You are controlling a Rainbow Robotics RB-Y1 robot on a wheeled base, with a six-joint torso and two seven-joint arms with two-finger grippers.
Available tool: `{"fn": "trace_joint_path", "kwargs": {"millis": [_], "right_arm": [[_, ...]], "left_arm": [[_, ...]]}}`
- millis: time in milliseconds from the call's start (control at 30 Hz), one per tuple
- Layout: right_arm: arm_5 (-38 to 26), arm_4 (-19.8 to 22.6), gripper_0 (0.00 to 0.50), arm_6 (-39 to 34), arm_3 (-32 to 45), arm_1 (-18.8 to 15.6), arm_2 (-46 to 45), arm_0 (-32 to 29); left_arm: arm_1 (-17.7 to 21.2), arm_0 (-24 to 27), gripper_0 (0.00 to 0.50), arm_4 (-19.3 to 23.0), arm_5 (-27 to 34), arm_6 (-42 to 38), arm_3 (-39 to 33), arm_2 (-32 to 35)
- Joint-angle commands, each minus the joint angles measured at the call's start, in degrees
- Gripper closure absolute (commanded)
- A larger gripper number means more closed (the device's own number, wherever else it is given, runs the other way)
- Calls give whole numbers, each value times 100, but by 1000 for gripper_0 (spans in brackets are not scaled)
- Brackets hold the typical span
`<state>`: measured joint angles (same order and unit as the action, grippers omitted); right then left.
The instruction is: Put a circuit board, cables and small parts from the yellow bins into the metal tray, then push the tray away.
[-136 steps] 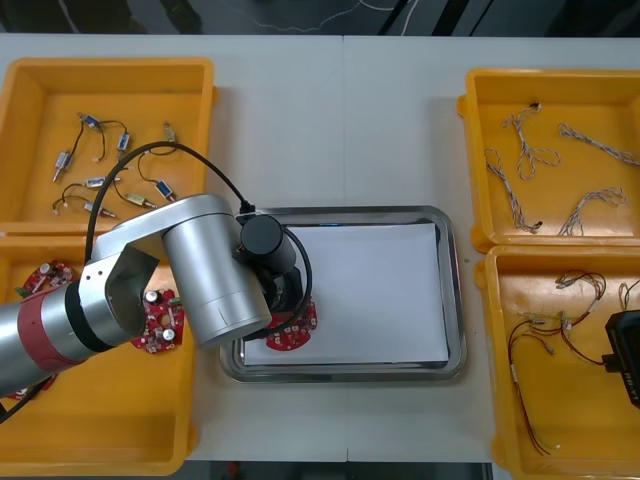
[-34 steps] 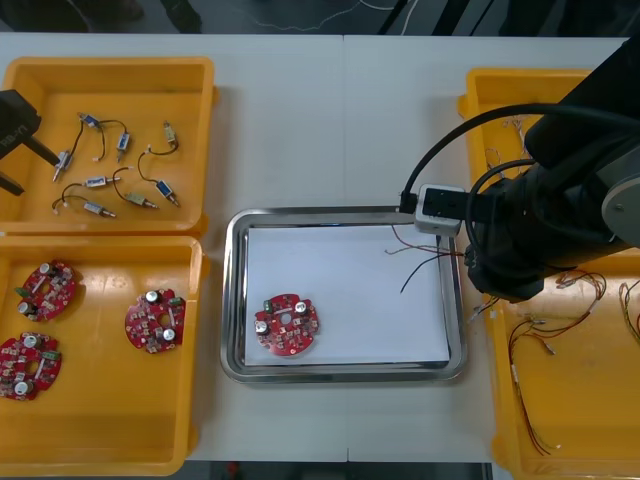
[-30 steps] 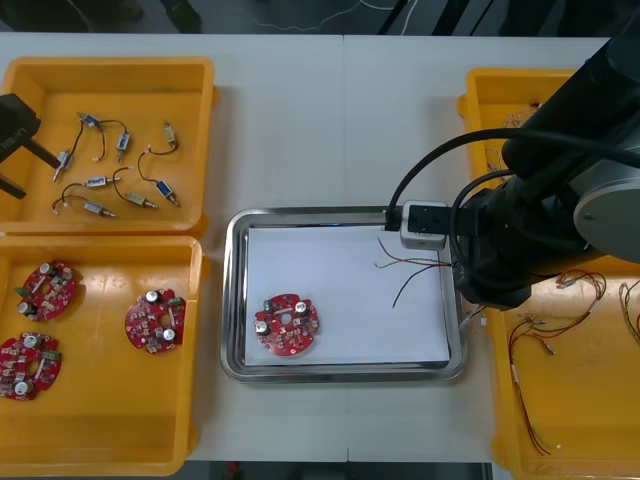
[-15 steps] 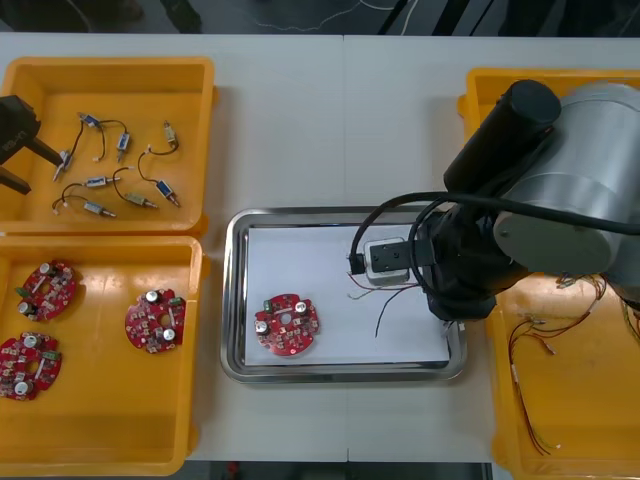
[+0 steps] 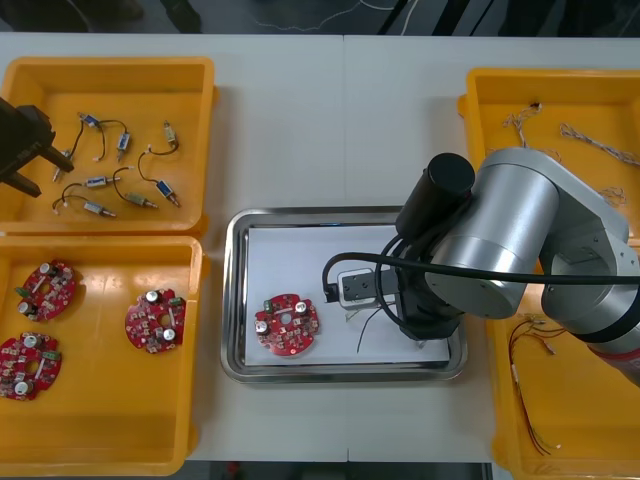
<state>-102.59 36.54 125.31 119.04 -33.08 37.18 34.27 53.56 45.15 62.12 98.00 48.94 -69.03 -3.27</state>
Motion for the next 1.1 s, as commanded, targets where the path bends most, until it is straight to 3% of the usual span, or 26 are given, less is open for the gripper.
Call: {"fn": "trace_joint_path", "kwargs": {"millis": [33,400,667,800,833,867,933,967,1000,1033,1100], "right_arm": [[239,-262,500,240,-66,161,158,-210],[793,-596,500,178,-408,161,483,-491],[854,-789,491,116,-408,170,571,-562],[863,-912,416,81,-408,187,571,-553],[889,-939,266,81,-408,196,571,-562],[925,-956,190,73,-408,205,571,-553],[960,-983,141,73,-399,205,562,-553],[969,-1000,141,64,-382,214,536,-553],[969,-1000,71,55,-364,223,501,-553],[969,-991,46,55,-347,223,474,-553],[969,-983,23,55,-303,240,404,-553]], "left_arm": [[111,389,0,-148,-203,635,21,-341],[-118,661,0,-403,-581,1004,355,-886],[-337,758,0,-526,-959,1391,812,-974],[-390,758,0,-552,-1003,1399,812,-1132],[-399,758,0,-552,-1029,1408,804,-1185],[-408,758,0,-552,-1046,1408,812,-1229],[-434,758,0,-561,-1082,1408,812,-1281],[-452,758,0,-570,-1099,1408,830,-1334],[-461,758,0,-579,-1117,1408,847,-1360],[-469,758,0,-587,-1126,1426,874,-1378],[-504,758,0,-596,-1152,1443,944,-1387]]}}
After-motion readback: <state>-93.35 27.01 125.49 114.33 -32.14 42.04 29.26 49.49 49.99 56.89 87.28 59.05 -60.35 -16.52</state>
